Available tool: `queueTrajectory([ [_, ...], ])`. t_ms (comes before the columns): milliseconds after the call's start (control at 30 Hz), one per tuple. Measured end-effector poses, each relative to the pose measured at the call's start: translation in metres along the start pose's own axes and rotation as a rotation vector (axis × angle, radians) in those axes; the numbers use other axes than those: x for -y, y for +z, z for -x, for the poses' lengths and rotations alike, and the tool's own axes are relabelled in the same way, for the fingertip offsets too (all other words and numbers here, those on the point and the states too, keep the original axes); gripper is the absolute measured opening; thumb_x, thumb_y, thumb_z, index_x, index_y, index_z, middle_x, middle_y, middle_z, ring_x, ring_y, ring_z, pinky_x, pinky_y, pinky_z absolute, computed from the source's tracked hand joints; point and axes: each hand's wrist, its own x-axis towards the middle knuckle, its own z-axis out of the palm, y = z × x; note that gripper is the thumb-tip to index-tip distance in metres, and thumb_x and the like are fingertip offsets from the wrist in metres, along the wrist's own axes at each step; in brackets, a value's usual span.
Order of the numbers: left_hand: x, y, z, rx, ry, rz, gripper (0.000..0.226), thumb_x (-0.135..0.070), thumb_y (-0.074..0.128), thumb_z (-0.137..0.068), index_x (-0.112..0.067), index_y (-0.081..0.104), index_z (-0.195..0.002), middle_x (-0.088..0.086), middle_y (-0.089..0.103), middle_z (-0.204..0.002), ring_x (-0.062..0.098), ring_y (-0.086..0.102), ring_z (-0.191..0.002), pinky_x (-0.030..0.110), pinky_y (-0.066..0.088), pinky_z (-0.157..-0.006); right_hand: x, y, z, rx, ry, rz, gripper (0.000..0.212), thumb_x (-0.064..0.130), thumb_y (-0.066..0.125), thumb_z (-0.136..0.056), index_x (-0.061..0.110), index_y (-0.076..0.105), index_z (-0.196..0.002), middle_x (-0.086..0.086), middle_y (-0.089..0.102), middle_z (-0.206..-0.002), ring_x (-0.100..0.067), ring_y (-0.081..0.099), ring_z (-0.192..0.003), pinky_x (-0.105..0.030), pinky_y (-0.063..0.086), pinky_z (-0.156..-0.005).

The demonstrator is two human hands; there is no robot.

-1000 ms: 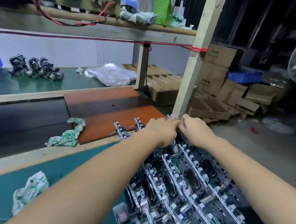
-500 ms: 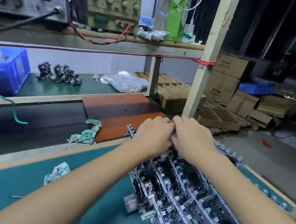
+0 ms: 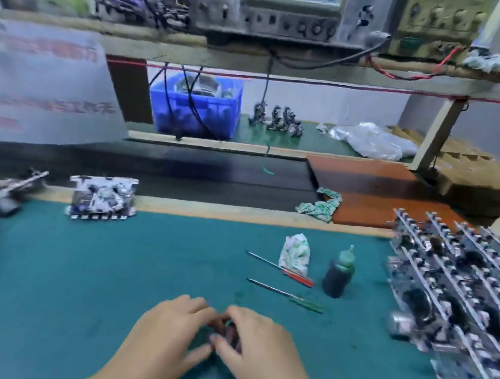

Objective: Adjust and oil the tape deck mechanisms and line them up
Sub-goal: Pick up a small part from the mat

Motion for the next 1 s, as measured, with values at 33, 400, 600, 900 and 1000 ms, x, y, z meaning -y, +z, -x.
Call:
queueTrajectory([
  [33,0.012,0.001,0.011,0.005,-0.04,-0.018,0.036,-0.035,0.09,-0.043,-0.032,0.069,-0.072,-0.019,0.059,-0.065,0.003,0.058,-0.056,0.012,0.043,-0.045,0.009,0.011,-0.01,0.023,-0.039,0.025,0.026,0.046,0.043,-0.094,0.025,0.05,-0.108,0.003,0.057,-0.111,-0.019,0.05,-0.108,-0.031,0.038,-0.081],
  [400,0.116,-0.043,0.096,-0.046,-0.458,-0.216,0.035,-0.016,0.093,-0.052,-0.019,0.072,-0.081,-0.004,0.068,-0.079,0.021,0.067,-0.07,0.031,0.055,-0.058,0.111,0.083,-0.106,0.074,-0.301,-0.049,0.02,0.019,0.047,-0.093,0.009,0.058,-0.105,-0.011,0.059,-0.108,-0.027,0.049,-0.105,-0.036,0.038,-0.087],
  [600,0.184,-0.082,0.153,-0.303,-0.74,-0.537,0.069,-0.012,0.093,-0.048,-0.003,0.062,-0.109,0.021,0.06,-0.103,0.043,0.059,-0.085,0.052,0.049,-0.066,0.199,0.11,-0.135,0.183,-0.481,-0.293,0.034,0.011,0.05,-0.093,0.009,0.05,-0.126,-0.016,0.054,-0.123,-0.033,0.049,-0.113,-0.04,0.039,-0.095],
  [900,0.256,-0.088,0.237,0.009,-0.973,-0.566,0.05,-0.034,0.089,-0.058,-0.013,0.061,-0.094,0.008,0.067,-0.072,0.033,0.059,-0.07,0.048,0.05,-0.057,0.278,0.128,-0.165,0.348,-0.514,-0.471,0.059,0.002,0.045,-0.093,0.014,0.025,-0.147,-0.013,0.024,-0.151,-0.037,0.036,-0.129,-0.042,0.034,-0.102],
  [1000,0.251,-0.094,0.235,-0.027,-1.026,-0.47,0.047,-0.046,0.081,-0.066,-0.024,0.063,-0.103,0.003,0.067,-0.082,0.028,0.06,-0.075,0.046,0.05,-0.065,0.272,0.125,-0.164,0.324,-0.468,-0.557,0.051,0.0,0.042,-0.092,0.014,0.038,-0.141,-0.015,0.032,-0.144,-0.035,0.04,-0.124,-0.038,0.033,-0.1],
])
